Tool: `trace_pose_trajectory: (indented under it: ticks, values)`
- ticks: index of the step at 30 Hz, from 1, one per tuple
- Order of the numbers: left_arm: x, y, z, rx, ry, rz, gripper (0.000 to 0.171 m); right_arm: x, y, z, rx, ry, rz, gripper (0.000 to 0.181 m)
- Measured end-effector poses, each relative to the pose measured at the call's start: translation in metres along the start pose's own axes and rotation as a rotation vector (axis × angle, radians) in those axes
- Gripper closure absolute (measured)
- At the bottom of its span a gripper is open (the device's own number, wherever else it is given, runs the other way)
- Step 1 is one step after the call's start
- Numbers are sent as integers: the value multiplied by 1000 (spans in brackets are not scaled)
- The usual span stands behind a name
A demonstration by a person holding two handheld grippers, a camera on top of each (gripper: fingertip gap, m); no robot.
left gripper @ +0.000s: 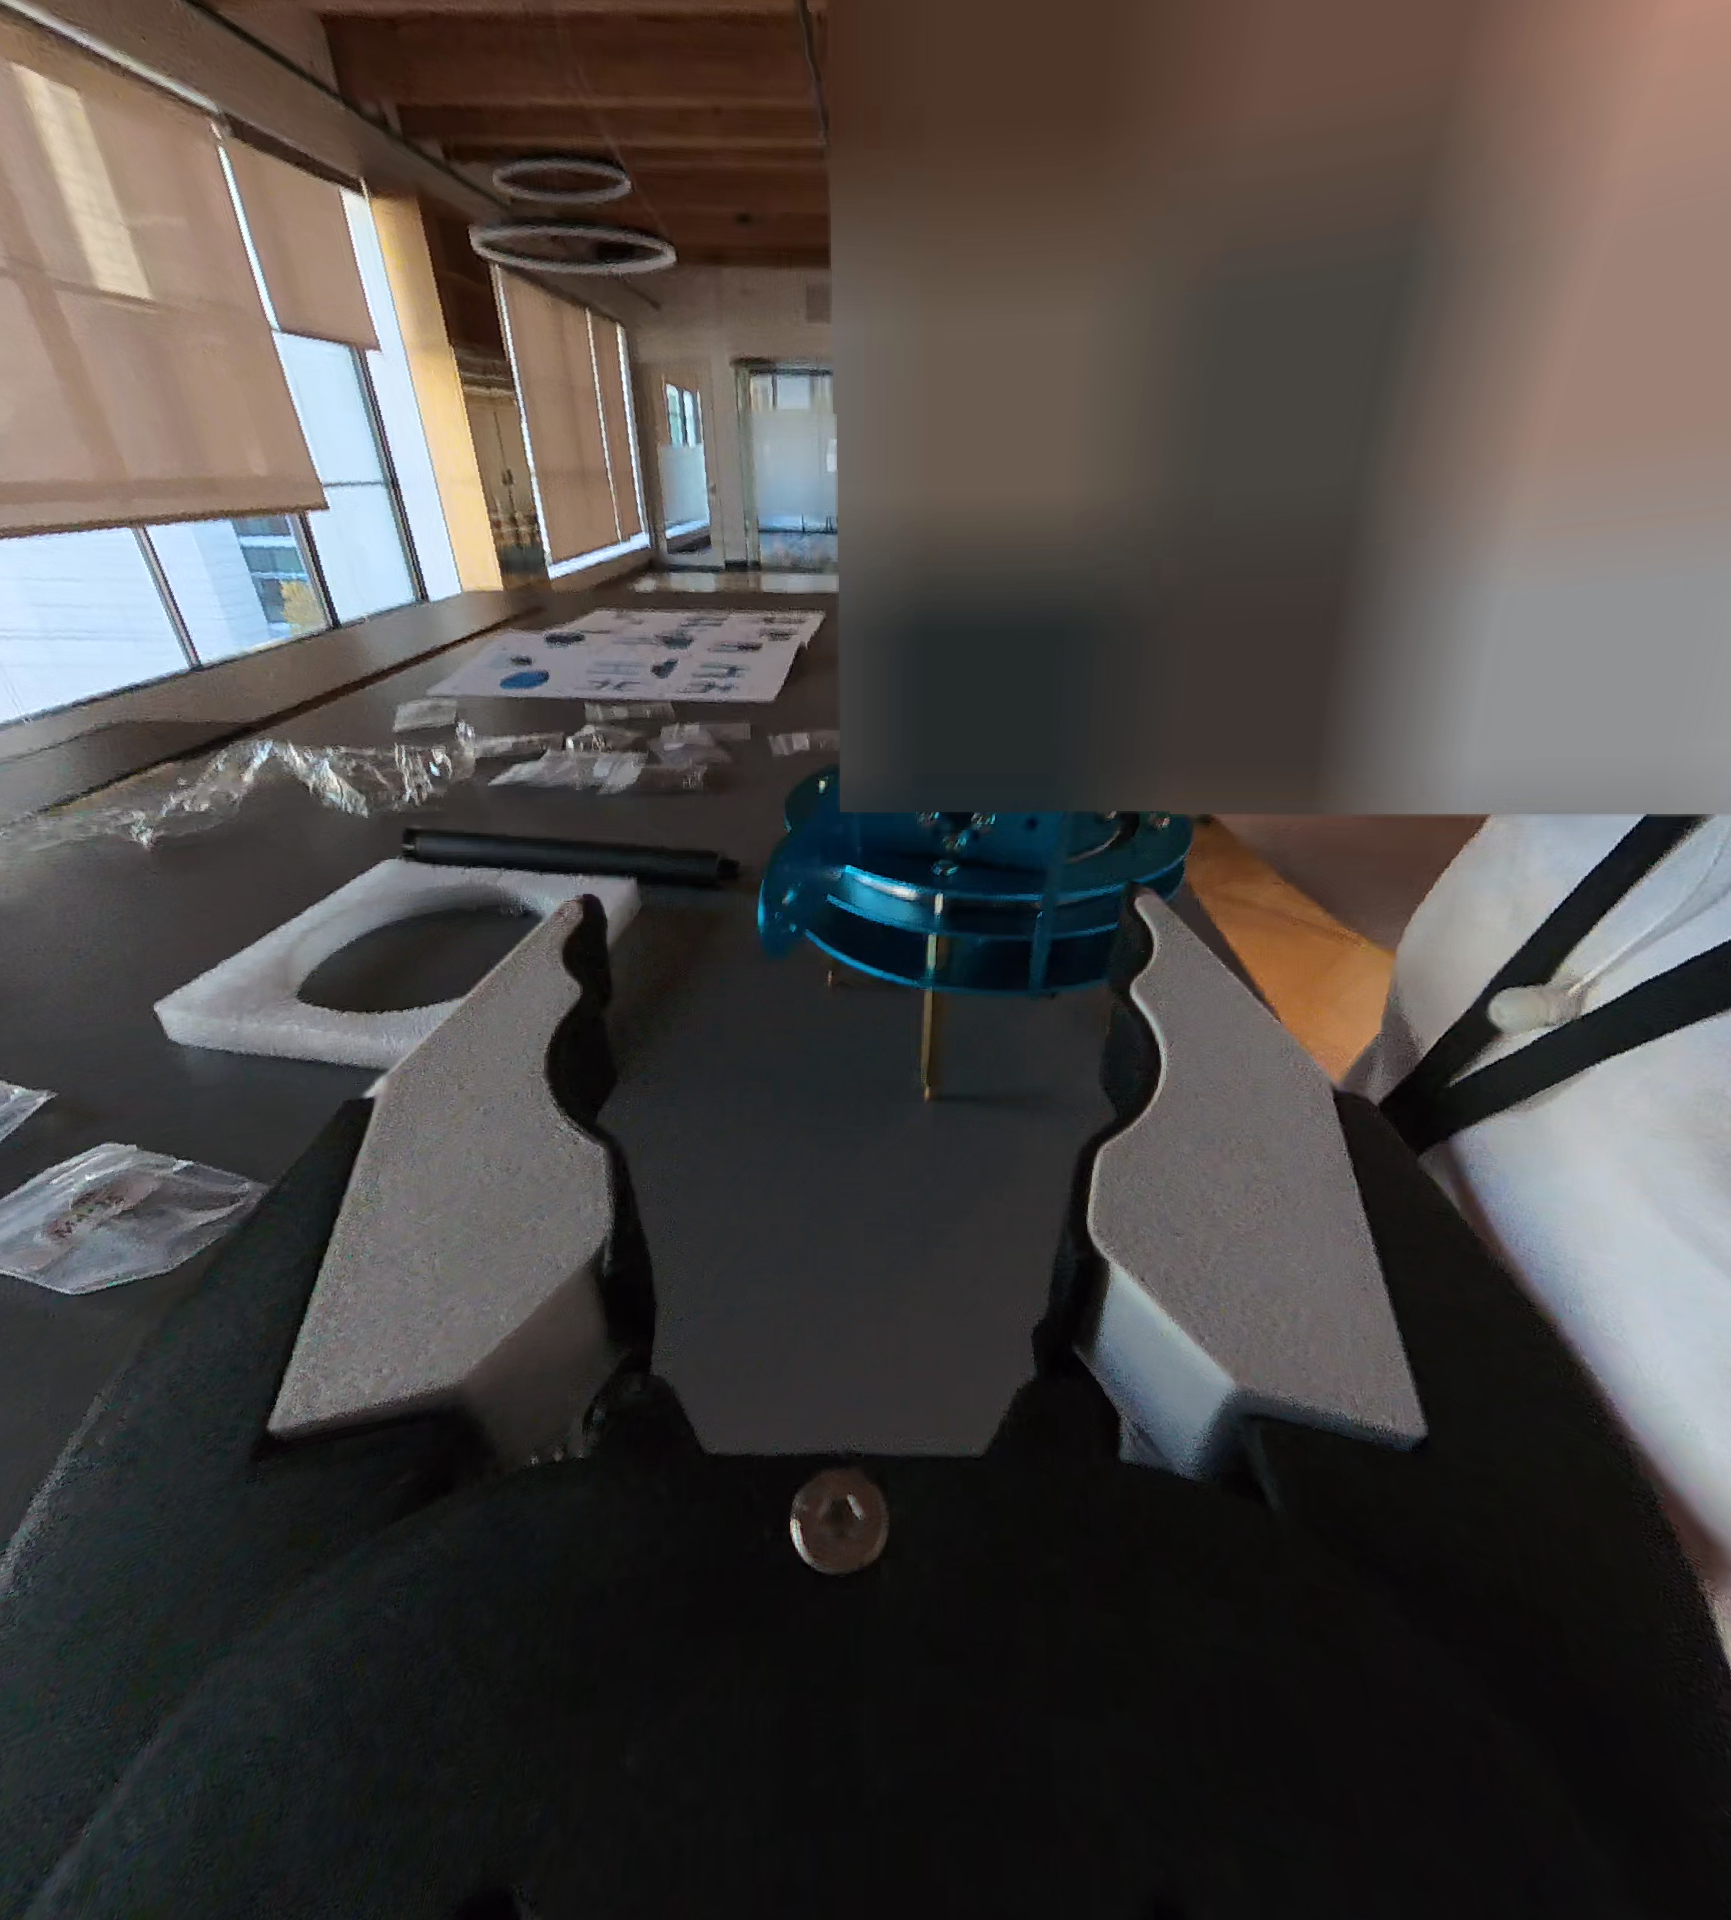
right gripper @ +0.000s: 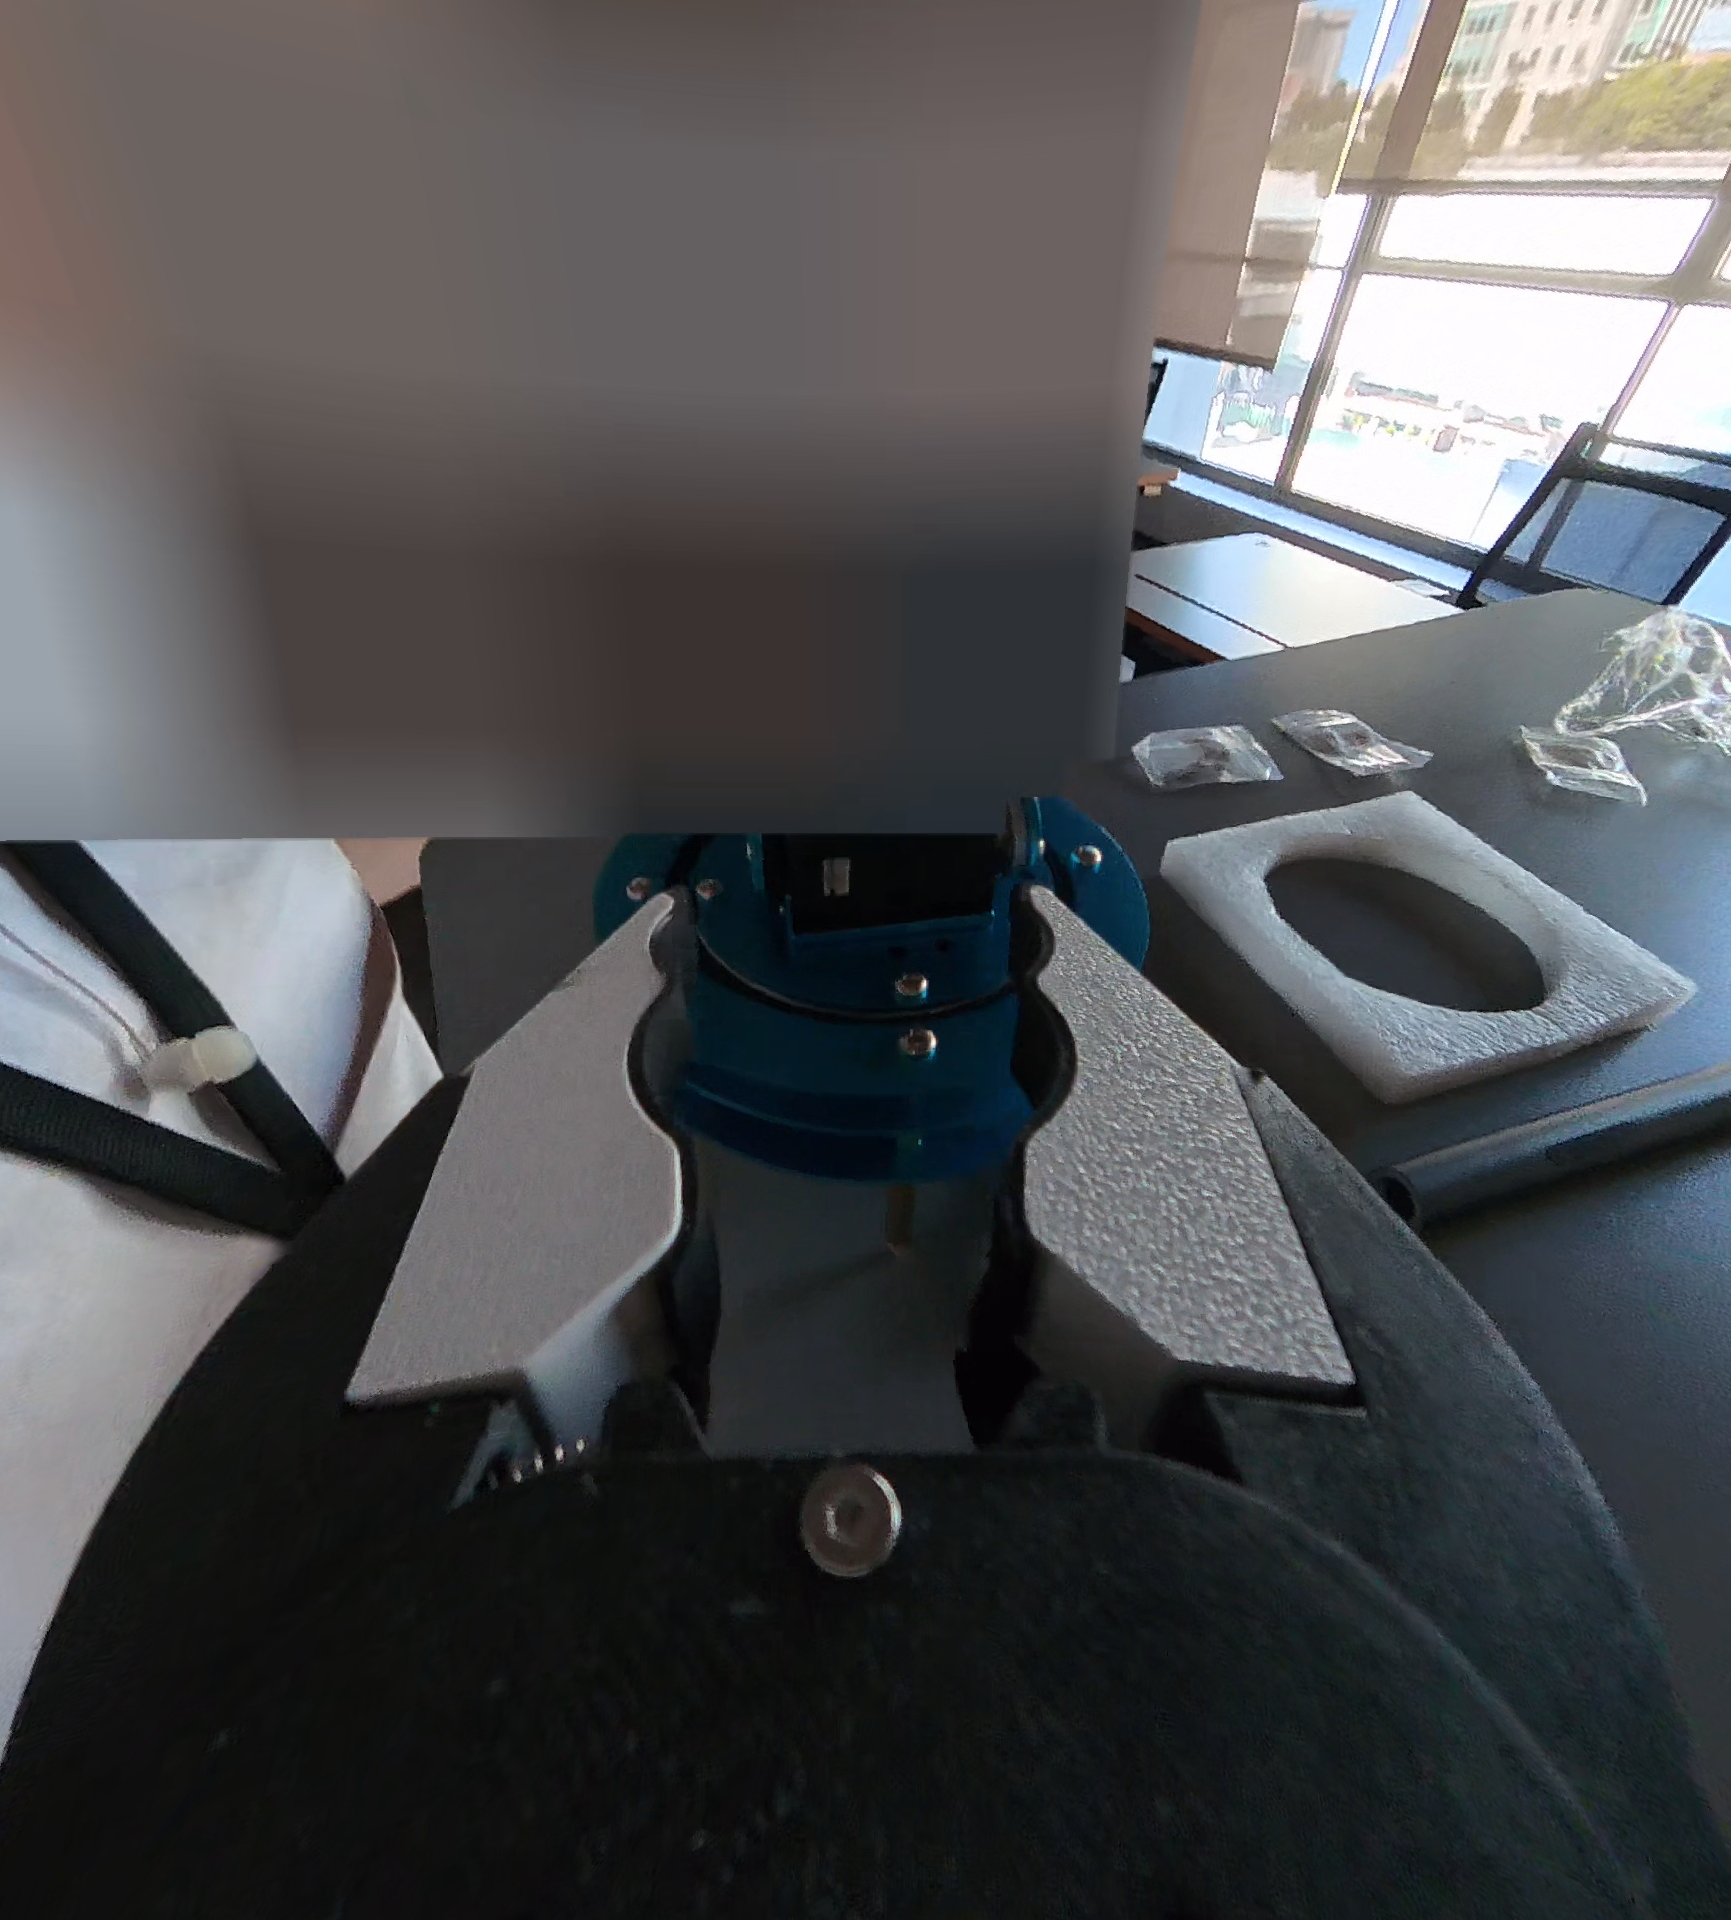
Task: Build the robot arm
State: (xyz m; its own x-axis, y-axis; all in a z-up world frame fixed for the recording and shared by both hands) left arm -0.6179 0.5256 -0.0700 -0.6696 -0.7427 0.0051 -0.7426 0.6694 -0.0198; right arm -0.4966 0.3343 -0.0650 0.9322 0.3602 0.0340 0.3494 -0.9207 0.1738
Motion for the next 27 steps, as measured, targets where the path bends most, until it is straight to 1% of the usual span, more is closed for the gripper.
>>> trace_pose_trajectory:
  ticks: [1,2,3,4,6,10,18,27]
  values:
    - [-2,-3,3,-22,6,21,77,-2,-1,3,-23,15,-4,124]
    - [-3,-6,5,-30,15,58,84,-3,-1,6,-45,15,-11,126]
    - [-2,-8,4,-28,22,100,96,-3,-1,7,-42,-4,-12,128]
    - [-1,-10,4,-30,33,139,104,-3,-2,8,-45,-23,-14,127]
    - [-2,-10,4,-43,56,183,112,-2,-1,9,-45,-43,-3,131]
    - [-4,-10,-3,-23,51,185,113,-3,-2,9,-55,-44,15,131]
    - [0,-9,-8,-130,26,165,114,-4,-2,9,-58,-49,8,131]
    - [-2,-10,-7,-87,45,162,114,-3,-3,10,-45,-64,-3,131]
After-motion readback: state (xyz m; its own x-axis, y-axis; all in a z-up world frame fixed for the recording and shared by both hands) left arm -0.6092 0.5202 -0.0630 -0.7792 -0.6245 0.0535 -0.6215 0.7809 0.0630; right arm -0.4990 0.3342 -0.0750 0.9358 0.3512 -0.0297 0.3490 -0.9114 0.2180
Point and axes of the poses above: each gripper's, where its closed fingertips meet, y back along the fingers, z out of its underside, x = y × z across the jaws, the point moved 6 cm from there along y, back along the fingers, and after that the axes turned 3 degrees about z, right-handed, at the moved point
